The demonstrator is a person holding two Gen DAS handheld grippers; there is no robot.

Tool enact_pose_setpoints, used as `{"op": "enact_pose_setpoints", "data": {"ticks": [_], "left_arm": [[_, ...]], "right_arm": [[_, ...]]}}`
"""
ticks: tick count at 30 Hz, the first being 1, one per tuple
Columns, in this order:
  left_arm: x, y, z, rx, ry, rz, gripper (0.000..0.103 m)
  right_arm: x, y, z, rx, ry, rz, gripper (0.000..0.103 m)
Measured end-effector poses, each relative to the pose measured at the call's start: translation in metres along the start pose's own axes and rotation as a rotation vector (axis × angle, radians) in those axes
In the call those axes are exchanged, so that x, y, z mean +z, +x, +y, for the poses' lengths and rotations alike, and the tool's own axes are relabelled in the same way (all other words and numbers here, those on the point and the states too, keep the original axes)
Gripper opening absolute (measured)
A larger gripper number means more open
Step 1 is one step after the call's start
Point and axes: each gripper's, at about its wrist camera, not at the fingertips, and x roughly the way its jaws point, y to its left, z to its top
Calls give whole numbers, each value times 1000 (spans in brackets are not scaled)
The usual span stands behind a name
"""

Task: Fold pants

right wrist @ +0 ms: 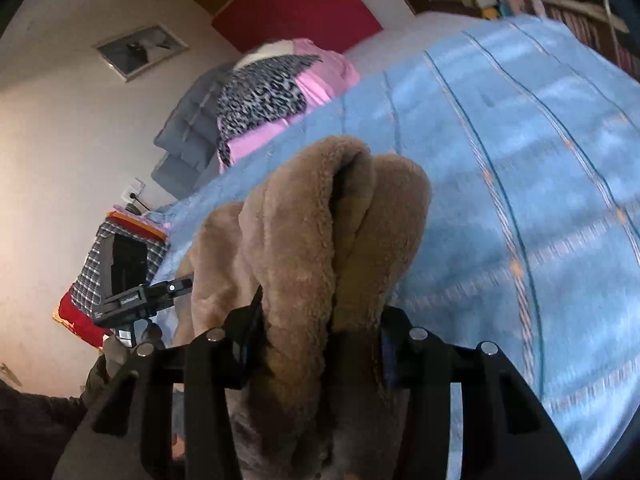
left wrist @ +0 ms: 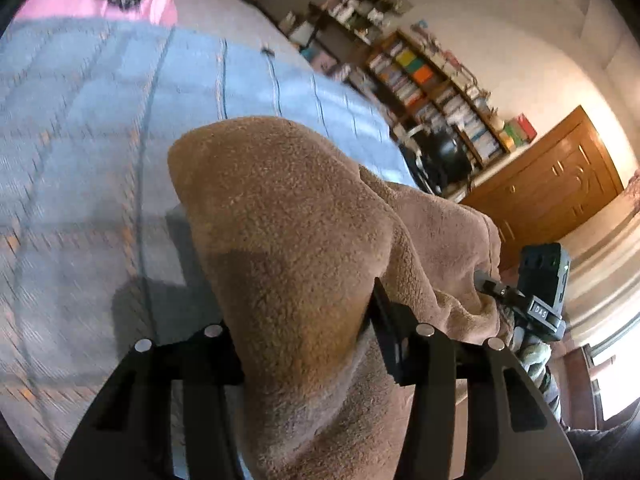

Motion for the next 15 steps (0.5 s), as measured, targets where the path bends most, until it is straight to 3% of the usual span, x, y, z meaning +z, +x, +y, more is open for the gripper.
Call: {"op": "enact_pose_setpoints", "data": {"ticks": [7,15], "left_arm": [[71,-22,51,89,-6,-69,50],[126,-6,120,136,-45,-76,51]], "right_arm": [[64,79,19,20,9,-16,46],[122,169,15,14,23,15,46]]}}
